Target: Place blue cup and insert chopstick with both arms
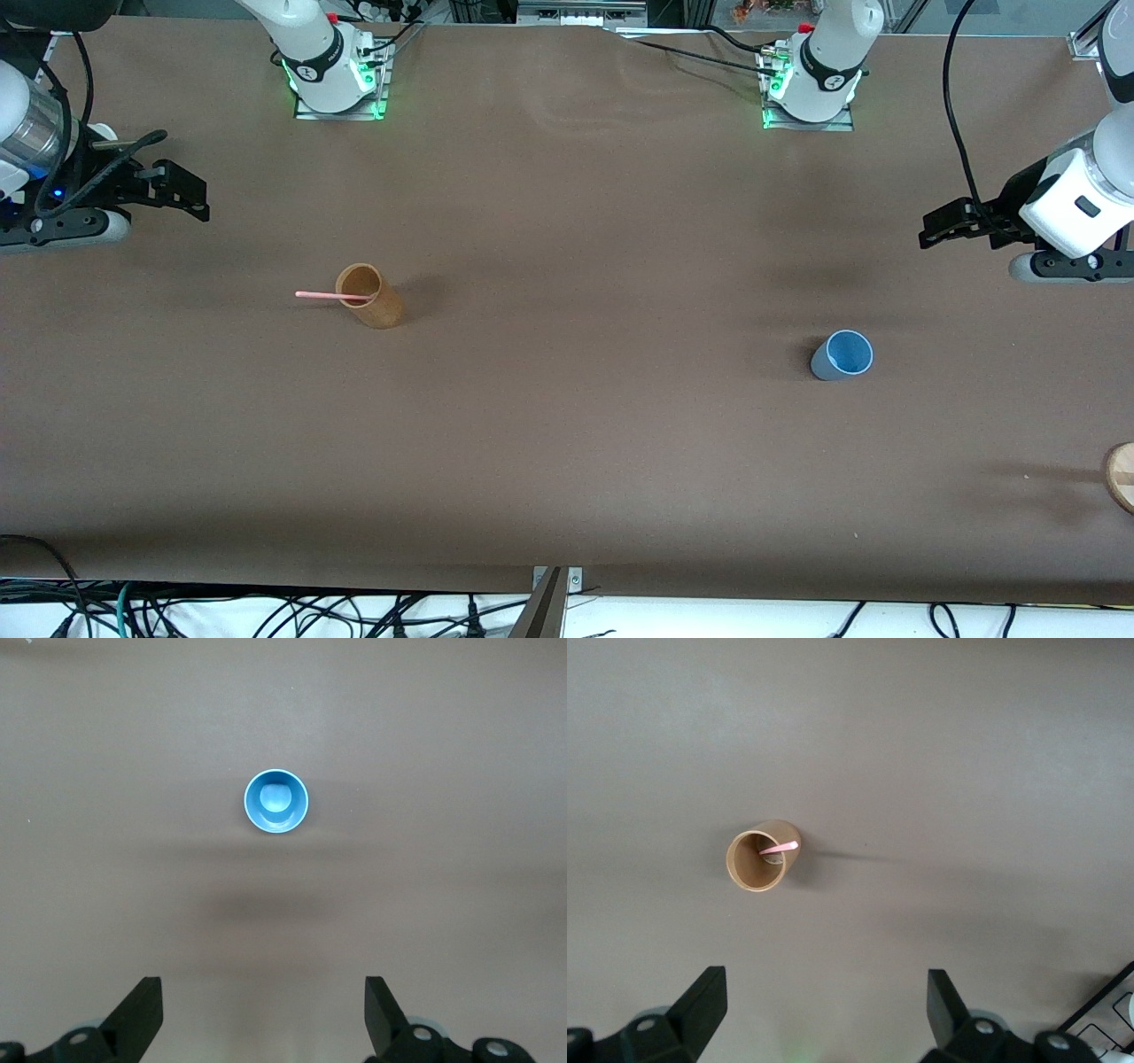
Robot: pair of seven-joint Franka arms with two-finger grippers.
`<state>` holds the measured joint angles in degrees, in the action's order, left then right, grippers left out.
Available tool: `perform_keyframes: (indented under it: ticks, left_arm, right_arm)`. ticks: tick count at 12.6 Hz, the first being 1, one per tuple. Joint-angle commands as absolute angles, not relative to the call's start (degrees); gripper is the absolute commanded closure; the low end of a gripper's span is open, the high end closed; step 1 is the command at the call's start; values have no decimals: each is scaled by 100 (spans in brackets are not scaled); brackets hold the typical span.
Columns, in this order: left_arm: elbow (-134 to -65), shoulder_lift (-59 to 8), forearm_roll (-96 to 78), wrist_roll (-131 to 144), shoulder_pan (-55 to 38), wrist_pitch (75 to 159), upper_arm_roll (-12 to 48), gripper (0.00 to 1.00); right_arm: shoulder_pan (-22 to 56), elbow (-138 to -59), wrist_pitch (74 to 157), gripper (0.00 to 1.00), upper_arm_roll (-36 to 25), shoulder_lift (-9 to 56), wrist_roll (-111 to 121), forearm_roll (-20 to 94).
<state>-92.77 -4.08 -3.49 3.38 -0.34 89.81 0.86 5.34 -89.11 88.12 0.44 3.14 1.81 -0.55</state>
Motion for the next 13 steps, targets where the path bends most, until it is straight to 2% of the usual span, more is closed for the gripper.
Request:
perform_keyframes:
  ticks: [1,13]
  left_arm:
    - [-9237,-404,-483,316,-35,8965,88,0]
    - [-9237,-439,-492,316,-26,8886,88,0]
  right_arm:
    - [519,-8841,8753,0,53,325,-69,139]
    - [510,-8868,8885,0,44,439,-79,70]
